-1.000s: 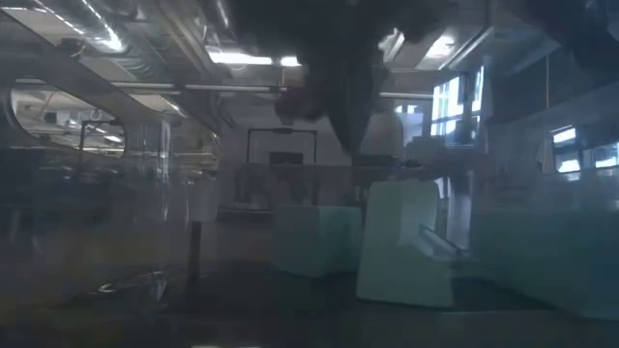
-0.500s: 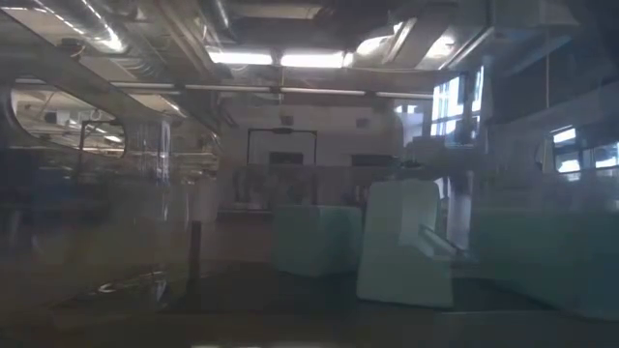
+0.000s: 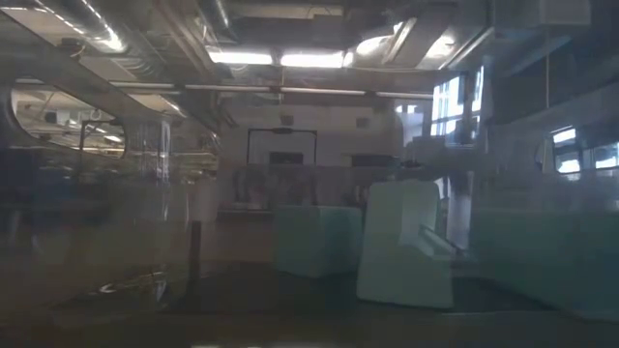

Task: Sort & place blocks by color
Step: Return to Home Position

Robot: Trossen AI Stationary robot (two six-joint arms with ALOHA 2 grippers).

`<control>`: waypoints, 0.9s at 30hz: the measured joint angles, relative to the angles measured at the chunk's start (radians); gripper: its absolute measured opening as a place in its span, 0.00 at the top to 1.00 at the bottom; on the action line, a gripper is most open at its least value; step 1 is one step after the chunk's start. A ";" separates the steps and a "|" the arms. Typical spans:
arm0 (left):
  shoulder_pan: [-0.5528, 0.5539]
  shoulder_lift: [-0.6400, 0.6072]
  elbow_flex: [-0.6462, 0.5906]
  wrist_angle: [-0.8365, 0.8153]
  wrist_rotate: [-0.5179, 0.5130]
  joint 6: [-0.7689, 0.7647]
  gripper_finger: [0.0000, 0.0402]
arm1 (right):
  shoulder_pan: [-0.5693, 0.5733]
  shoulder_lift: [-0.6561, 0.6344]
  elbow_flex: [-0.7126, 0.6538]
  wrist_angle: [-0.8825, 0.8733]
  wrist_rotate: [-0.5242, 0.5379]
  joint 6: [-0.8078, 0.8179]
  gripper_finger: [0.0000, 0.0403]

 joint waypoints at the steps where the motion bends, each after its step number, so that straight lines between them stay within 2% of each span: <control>1: 0.000 -0.027 -0.034 0.023 0.000 -0.014 1.00 | 0.001 -0.033 0.000 0.000 -0.001 0.015 1.00; 6: 0.000 -0.171 -0.194 0.134 -0.014 -0.041 1.00 | 0.001 -0.193 -0.030 0.006 0.000 0.099 1.00; 10: 0.000 -0.281 -0.314 0.213 -0.030 -0.070 1.00 | 0.001 -0.312 -0.109 0.013 0.004 0.155 1.00; 18: 0.000 -0.484 -0.515 0.359 -0.063 -0.125 1.00 | 0.001 -0.567 -0.369 0.107 0.094 0.256 1.00; 27: 0.000 -0.645 -0.720 0.586 -0.072 -0.118 1.00 | 0.001 -0.853 -0.651 0.259 0.098 0.318 1.00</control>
